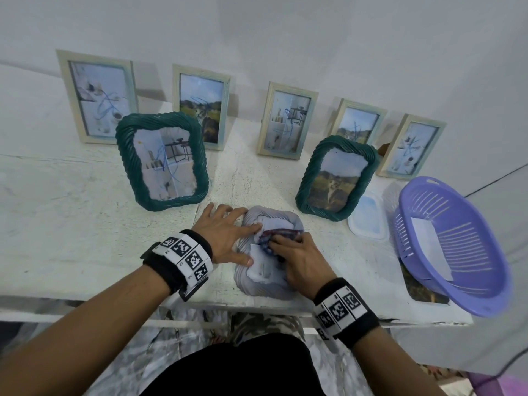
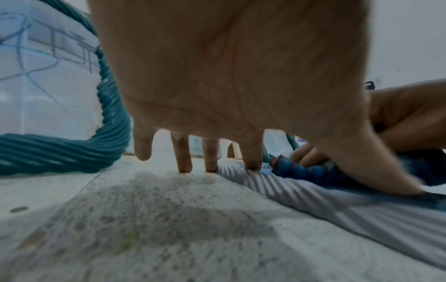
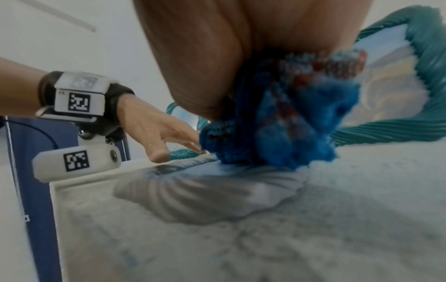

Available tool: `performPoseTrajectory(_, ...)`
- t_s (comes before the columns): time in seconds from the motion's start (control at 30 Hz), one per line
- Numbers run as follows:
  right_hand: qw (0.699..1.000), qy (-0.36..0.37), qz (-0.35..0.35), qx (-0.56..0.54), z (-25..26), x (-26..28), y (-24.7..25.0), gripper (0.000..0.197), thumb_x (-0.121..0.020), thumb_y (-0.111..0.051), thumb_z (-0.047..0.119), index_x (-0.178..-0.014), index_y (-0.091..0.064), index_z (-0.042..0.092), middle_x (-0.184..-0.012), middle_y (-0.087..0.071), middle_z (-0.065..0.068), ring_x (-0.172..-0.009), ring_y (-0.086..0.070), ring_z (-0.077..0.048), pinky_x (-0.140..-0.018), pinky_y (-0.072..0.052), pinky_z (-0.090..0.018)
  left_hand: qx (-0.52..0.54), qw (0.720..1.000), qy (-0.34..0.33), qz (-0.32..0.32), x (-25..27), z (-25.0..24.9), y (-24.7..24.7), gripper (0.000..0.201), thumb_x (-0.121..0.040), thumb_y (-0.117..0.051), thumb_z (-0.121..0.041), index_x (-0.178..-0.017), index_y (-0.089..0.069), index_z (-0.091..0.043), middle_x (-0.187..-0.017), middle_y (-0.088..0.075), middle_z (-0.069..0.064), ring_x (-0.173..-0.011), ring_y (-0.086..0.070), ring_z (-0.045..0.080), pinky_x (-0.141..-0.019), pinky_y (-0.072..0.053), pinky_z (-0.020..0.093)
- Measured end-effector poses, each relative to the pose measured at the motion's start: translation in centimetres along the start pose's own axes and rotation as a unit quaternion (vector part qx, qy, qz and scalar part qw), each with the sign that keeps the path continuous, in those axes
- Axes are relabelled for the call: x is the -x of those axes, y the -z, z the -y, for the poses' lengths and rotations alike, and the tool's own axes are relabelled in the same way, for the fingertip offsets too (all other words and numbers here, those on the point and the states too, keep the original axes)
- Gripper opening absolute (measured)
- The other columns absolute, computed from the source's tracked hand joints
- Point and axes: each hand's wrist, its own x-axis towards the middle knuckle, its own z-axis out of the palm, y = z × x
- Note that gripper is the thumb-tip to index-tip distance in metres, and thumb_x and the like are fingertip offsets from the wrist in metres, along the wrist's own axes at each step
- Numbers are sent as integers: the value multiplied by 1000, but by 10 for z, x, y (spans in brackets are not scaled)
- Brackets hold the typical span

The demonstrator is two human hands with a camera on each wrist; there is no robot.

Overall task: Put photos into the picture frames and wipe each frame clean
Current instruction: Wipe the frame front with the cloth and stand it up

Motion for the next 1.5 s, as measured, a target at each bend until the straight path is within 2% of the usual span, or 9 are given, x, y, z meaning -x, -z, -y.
performPoseTrajectory(0.13, 998, 37, -55, 2, 18, 12, -3, 47, -76, -36, 21, -103, -73, 10, -110, -70, -4, -74, -57, -33, -76, -51, -38, -19, 1000, 3, 19, 0, -1, -1, 115, -53, -52, -93, -149, -4, -49, -161, 1, 1, -145, -3, 32, -116, 2, 56)
performPoseTrajectory(0.27, 996, 78, 19, -32, 28, 37, -15, 48, -76, -35, 9, -107, -71, 15, -117, -67, 2, -78, -55, -31, -73, -42, -36, -29, 999, 9, 16, -1, -4, -1, 118, -52, -55, -92, -149, -2, -49, -162, 0, 2, -145, -4, 32, -116, 2, 56)
performPoseTrajectory(0.43, 999, 33, -11, 22, 7, 0, -5, 32, -75, -72, 15, -107, -72, 15, -116, -68, 0, -83, -61, -29, -79, -36, -30, -25, 1000, 5, 18, 1, -3, 0, 118, -53, -54, -92, -149, -2, -48, -162, 2, 3, -146, -2, 33, -116, 4, 56)
performPoseTrajectory(0.67, 996, 70, 29, -44, 23, 38, -2, 45, -78, -38, 10, -107, -72, 17, -117, -66, 2, -83, -55, -27, -76, -46, -29, -23, 1000, 5, 13, 2, -3, -1, 117, -53, -56, -91, -149, -3, -48, -162, 0, 2, -146, -3, 31, -116, 4, 56)
performPoseTrajectory(0.77, 999, 12, 36, -26, 2, 12, 4, 29, -90, -52, 30, -110, -70, 19, -120, -54, -6, -101, -52, -26, -86, -49, -32, -25, 1000, 1, 12, 1, -2, -1, 117, -54, -54, -91, -150, -3, -47, -162, 1, 3, -146, -4, 32, -116, 3, 56)
performPoseTrajectory(0.87, 999, -49, 13, 17, -14, -12, 4, 39, -78, -71, 17, -116, -66, 12, -121, -53, -17, -100, -52, -36, -86, -51, -45, -24, 1000, 1, 12, 2, -2, -2, 117, -54, -52, -92, -150, -2, -47, -162, 1, 3, -146, -4, 32, -116, 3, 56)
performPoseTrajectory(1.13, 999, 29, 36, -8, 19, 22, -11, 34, -78, -53, 13, -109, -67, 11, -112, -56, -11, -93, -52, -31, -79, -51, -39, -16, 1000, 7, 10, 1, -3, -3, 117, -53, -56, -90, -149, -4, -48, -162, 0, 2, -146, -3, 32, -117, 3, 55)
performPoseTrajectory(1.37, 998, -61, 27, 10, -2, -35, 6, 62, -70, -73, 10, -129, -57, 9, -135, -44, -14, -123, -38, -36, -105, -34, -38, -15, 1000, 4, 6, 1, -4, -3, 123, -53, -57, -90, -151, 1, -42, -161, -3, 5, -145, -6, 32, -117, 0, 53)
performPoseTrajectory(1.5, 999, -27, -20, -17, -4, -24, 2, 52, -60, -71, -2, -111, -67, 1, -117, -61, -22, -106, -56, -44, -94, -48, -51, 1, 1000, 10, 1, 1, -2, -5, 129, -50, -59, -90, -151, 2, -39, -161, -1, 2, -146, -6, 30, -117, 0, 54)
